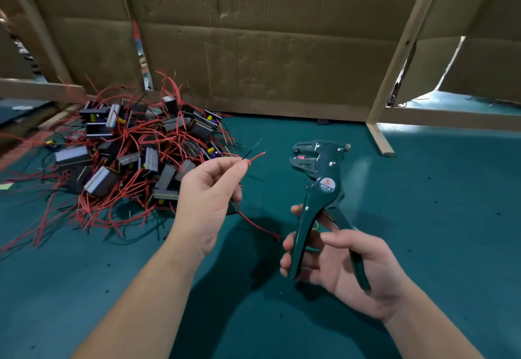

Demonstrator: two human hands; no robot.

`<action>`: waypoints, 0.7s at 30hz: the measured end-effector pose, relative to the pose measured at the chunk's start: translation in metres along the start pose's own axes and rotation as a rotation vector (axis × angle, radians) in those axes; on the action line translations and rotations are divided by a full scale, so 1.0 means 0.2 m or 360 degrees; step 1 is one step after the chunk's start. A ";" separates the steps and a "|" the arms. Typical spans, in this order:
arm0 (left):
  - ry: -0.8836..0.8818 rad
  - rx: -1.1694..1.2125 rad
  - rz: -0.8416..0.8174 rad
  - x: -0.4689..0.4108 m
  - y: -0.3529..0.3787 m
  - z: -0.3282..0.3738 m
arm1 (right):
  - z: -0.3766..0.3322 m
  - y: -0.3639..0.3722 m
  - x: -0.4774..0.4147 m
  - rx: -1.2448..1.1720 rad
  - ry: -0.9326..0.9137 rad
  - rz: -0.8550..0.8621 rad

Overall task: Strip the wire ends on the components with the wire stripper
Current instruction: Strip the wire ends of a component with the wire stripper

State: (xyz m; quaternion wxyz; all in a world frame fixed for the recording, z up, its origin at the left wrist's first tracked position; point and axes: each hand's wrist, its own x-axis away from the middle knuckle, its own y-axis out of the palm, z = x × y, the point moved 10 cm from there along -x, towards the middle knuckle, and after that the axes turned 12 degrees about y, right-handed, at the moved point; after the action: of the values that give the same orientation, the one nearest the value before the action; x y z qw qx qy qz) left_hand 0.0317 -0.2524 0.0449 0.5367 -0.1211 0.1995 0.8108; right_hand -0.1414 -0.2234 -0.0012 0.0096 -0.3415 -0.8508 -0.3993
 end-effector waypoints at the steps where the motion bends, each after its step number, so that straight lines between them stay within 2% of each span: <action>1: 0.0007 -0.0011 0.0013 0.00 -0.01 0.01 | 0.02 0.01 -0.01 0.0023 0.0028 -0.0014; 9: 0.0079 0.0032 0.0009 0.00 -0.01 0.07 | 0.07 0.09 -0.02 0.0146 0.0044 -0.0165; 21: 0.0175 -0.0048 -0.0063 0.02 0.02 0.11 | 0.11 0.09 0.00 0.0298 0.0098 -0.0144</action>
State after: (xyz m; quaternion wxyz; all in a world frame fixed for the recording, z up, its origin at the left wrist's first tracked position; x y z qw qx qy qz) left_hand 0.0268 -0.2413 0.0641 0.5390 -0.1774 0.2139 0.7952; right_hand -0.1250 -0.2008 -0.0052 0.0497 -0.2879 -0.8983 -0.3283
